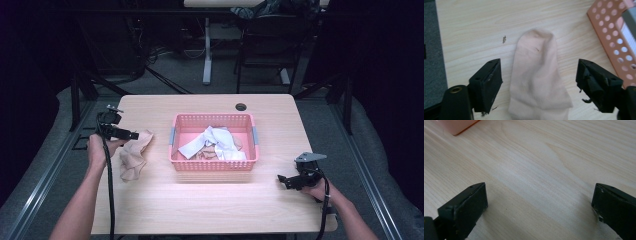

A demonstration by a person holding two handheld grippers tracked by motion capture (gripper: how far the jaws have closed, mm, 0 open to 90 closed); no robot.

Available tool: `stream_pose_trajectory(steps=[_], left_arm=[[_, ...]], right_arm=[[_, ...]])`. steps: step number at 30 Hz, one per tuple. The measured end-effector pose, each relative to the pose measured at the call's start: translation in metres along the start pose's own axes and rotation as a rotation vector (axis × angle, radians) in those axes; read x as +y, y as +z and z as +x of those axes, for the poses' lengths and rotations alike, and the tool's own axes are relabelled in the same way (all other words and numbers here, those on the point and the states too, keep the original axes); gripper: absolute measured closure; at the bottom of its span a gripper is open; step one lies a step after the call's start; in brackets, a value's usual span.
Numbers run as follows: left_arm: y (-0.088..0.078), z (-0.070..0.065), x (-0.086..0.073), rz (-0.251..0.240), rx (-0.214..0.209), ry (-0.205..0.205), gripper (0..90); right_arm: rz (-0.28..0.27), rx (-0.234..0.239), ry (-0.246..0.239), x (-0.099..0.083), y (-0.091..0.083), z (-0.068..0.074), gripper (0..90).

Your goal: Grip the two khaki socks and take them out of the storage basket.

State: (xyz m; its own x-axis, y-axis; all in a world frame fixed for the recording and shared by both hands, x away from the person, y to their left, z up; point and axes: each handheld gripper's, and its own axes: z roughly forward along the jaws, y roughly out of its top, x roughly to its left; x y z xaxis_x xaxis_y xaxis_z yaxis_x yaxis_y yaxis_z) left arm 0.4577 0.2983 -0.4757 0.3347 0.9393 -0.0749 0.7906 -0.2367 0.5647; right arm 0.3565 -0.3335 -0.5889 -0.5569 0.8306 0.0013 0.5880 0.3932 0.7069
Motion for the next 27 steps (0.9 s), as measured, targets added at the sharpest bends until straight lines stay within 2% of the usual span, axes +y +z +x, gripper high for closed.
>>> stream_pose_trajectory(steps=[7,12,19,22,27], left_arm=[[-0.030,-0.008,-0.018,-0.066,0.004,0.023,16.3],[-0.041,-0.013,-0.035,-0.092,0.014,0.038,15.3],[-0.047,-0.020,-0.059,-0.103,0.015,0.048,13.1],[-0.047,-0.022,-0.069,-0.092,0.025,0.055,11.9],[-0.040,-0.026,-0.091,-0.080,0.032,0.037,9.6]], right_arm=[[0.000,-0.001,0.000,0.000,0.000,0.000,0.0],[0.000,0.000,0.000,0.000,0.000,0.000,0.0],[-0.001,-0.002,0.002,0.000,0.000,0.000,0.0],[0.001,-0.002,0.003,0.000,0.000,0.000,0.0],[-0.001,-0.003,0.002,0.000,0.000,0.000,0.0]])
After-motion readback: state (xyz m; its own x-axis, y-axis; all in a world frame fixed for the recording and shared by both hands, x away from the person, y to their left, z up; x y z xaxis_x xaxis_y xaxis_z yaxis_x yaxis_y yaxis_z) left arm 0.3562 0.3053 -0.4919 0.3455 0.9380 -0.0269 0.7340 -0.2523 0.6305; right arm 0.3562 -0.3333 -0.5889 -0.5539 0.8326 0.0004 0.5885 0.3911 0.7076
